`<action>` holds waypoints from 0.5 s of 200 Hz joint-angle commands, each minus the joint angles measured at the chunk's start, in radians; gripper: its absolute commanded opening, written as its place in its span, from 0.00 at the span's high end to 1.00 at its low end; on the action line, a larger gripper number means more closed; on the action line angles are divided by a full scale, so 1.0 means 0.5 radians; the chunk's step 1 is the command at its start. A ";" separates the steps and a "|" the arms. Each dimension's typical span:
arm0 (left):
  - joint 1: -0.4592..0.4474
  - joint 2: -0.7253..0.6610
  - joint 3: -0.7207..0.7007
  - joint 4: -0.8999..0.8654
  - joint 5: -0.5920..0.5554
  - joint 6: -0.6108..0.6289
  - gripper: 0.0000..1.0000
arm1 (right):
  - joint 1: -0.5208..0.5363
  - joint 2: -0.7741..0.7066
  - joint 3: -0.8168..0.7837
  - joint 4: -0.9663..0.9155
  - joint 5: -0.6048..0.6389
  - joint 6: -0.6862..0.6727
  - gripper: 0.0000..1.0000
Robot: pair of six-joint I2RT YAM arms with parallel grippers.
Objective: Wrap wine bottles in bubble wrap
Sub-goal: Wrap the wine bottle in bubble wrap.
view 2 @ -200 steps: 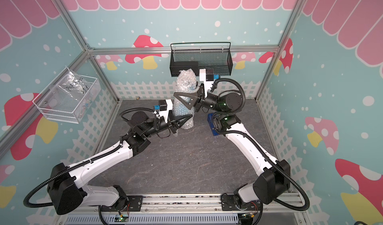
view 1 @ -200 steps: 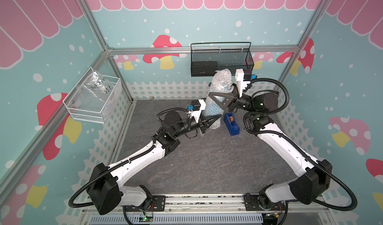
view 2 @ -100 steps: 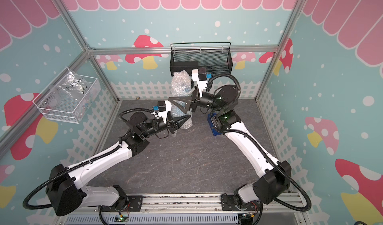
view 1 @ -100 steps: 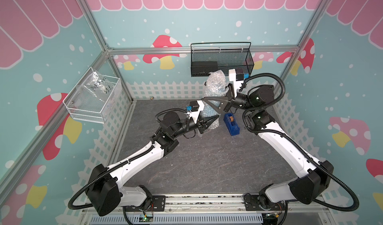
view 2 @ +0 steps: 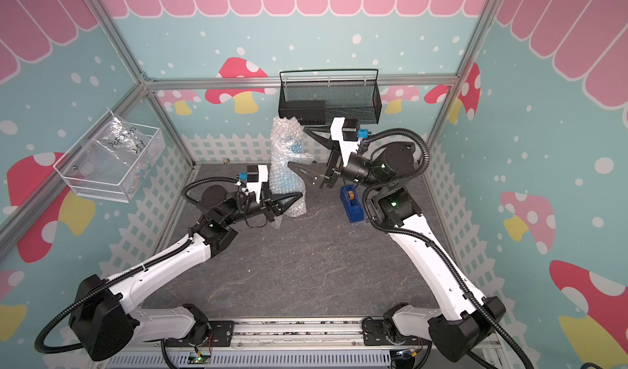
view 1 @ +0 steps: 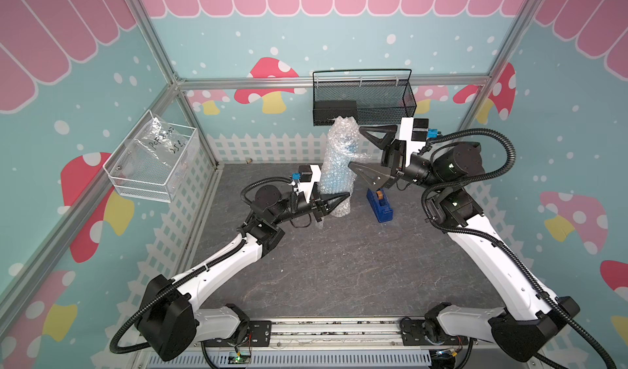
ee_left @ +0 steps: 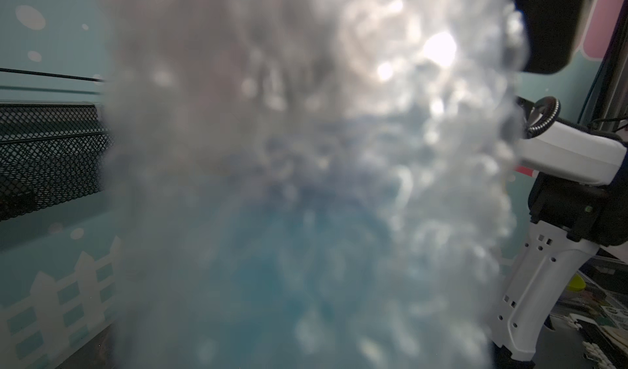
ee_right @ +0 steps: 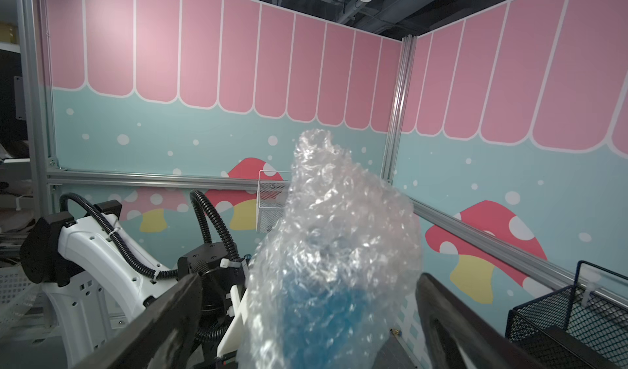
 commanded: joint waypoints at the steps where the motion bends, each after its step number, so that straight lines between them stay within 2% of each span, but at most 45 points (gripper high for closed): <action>1: 0.078 -0.068 0.011 0.431 0.084 -0.261 1.00 | -0.021 -0.135 -0.067 -0.108 0.161 -0.257 0.01; 19: 0.114 -0.088 0.007 0.462 0.118 -0.320 1.00 | -0.094 -0.233 -0.094 -0.289 0.413 -0.363 0.00; 32: 0.127 -0.111 0.016 0.411 0.137 -0.305 1.00 | -0.179 -0.265 -0.114 -0.395 0.441 -0.381 0.00; 39: 0.127 -0.124 0.024 0.350 0.135 -0.281 1.00 | -0.228 -0.266 -0.132 -0.404 0.366 -0.331 0.00; 53: 0.127 -0.153 0.044 0.207 0.124 -0.209 1.00 | -0.250 -0.217 -0.156 -0.334 0.067 -0.175 0.00; 70: 0.127 -0.180 0.039 0.145 0.109 -0.167 1.00 | -0.246 -0.116 -0.227 -0.043 -0.279 0.100 0.00; 100: 0.124 -0.187 0.054 0.143 0.128 -0.191 1.00 | -0.237 -0.039 -0.331 0.377 -0.429 0.352 0.01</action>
